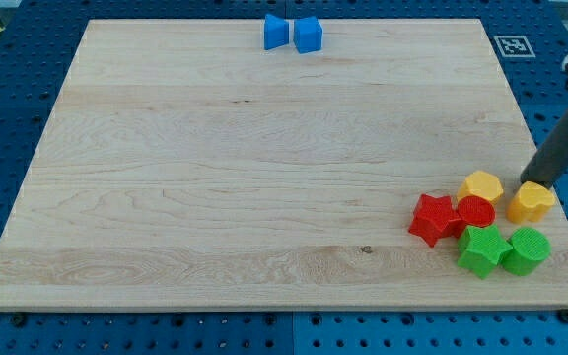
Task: Move your arm towards top center
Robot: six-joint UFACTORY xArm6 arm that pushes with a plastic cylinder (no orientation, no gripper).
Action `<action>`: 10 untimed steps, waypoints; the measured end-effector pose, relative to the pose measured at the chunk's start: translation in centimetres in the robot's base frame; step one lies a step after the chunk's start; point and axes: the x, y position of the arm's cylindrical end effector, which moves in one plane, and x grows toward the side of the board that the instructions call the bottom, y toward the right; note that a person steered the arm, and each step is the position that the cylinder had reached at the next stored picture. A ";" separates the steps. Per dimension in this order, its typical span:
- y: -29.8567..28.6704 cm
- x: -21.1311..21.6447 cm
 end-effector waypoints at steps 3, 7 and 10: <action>0.7 2.0; -3.0 -2.3; -9.6 -20.5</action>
